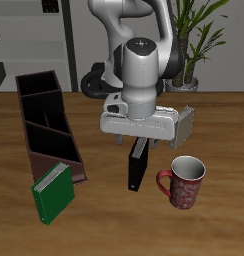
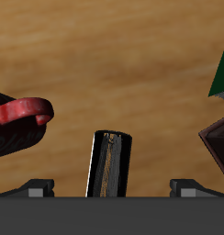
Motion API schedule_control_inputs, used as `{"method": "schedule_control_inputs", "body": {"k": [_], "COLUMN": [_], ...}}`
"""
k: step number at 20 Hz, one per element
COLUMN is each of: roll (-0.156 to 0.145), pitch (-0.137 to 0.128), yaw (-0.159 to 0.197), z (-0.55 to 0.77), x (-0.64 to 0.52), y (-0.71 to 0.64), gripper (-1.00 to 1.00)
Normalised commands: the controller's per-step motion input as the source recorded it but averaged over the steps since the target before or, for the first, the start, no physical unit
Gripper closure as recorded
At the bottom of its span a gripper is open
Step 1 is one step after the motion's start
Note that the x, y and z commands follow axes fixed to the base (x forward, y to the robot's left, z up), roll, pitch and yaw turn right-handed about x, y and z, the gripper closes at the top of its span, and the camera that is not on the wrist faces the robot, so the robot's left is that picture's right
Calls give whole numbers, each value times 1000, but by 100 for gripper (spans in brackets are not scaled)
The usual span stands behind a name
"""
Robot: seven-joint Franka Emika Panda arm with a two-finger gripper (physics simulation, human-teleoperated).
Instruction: Place the black book into the right desk caddy's front compartment
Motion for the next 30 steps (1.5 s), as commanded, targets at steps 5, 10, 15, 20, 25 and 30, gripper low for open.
{"method": "schedule_control_inputs", "body": {"k": [5, 10, 15, 20, 25, 30], "roll": [34, -13, -16, 0, 3, -5], "pitch": [-7, -1, 11, 0, 57, 10], "yaw": [31, -27, -1, 0, -10, -6], "z": [-106, -6, -92, 0, -371, -88], "x": [-40, 63, 70, 0, 65, 13], "y": [125, -77, -40, 0, 43, -56], "gripper": [-100, -100, -100, -100, -100, -100]}}
